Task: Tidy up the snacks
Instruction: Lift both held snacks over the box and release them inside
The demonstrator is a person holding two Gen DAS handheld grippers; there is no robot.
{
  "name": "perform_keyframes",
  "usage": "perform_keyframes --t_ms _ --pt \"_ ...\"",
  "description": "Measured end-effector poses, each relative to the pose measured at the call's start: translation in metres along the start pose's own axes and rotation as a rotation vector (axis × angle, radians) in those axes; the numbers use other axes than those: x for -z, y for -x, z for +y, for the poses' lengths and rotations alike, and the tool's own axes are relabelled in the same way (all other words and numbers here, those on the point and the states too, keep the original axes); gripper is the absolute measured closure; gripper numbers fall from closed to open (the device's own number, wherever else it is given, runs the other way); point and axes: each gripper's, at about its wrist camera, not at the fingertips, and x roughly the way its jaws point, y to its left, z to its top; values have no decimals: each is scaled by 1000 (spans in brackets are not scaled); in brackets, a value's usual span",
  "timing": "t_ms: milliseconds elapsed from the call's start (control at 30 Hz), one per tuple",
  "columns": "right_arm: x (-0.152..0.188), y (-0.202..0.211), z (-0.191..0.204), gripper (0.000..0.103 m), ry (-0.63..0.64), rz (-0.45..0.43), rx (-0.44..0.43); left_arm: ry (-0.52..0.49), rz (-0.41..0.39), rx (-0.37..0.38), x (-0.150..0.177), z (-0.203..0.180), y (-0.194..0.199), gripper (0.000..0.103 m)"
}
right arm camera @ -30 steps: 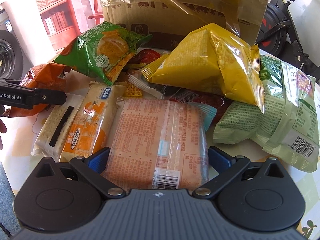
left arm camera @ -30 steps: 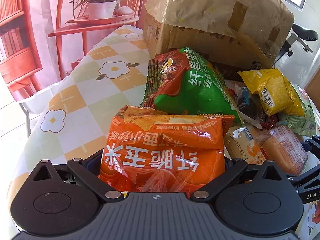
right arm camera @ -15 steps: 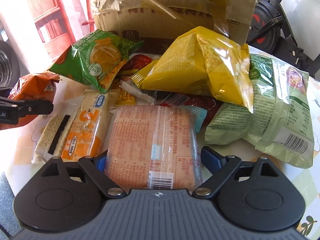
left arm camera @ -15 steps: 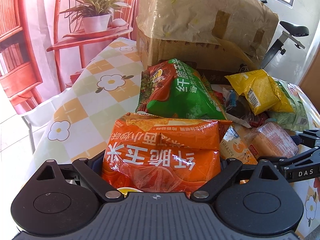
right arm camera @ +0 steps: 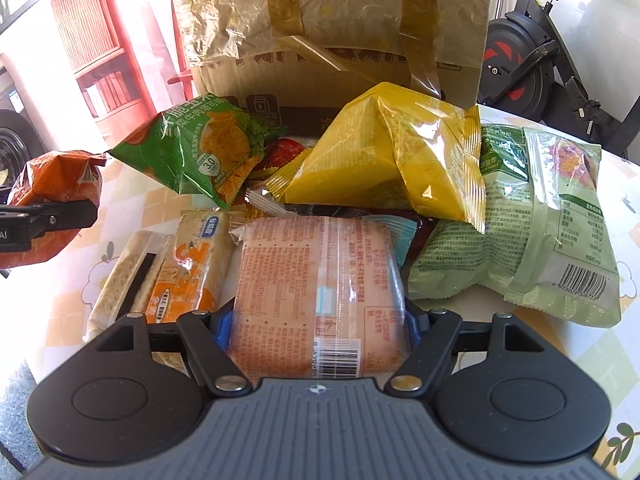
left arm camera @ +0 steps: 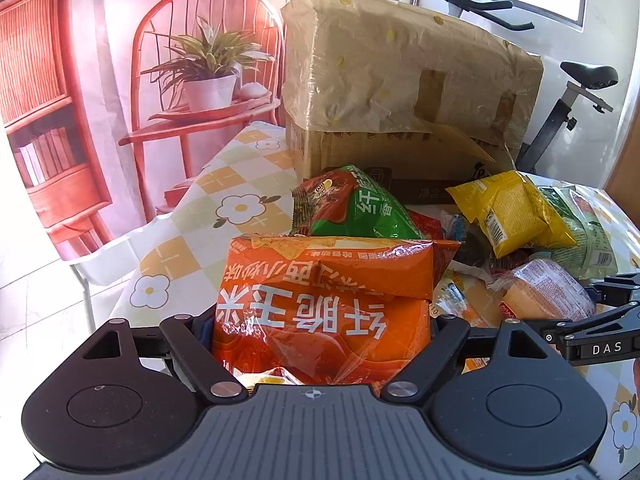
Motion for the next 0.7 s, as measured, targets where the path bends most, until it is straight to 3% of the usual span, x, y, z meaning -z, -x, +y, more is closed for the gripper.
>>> perform_keyframes --t_ms 433,700 --pt "-22 60 -7 29 1 -190 6 15 -101 -39 -31 -15 42 18" --pt "-63 94 -22 29 7 -275 22 9 -154 -63 -66 -31 55 18"
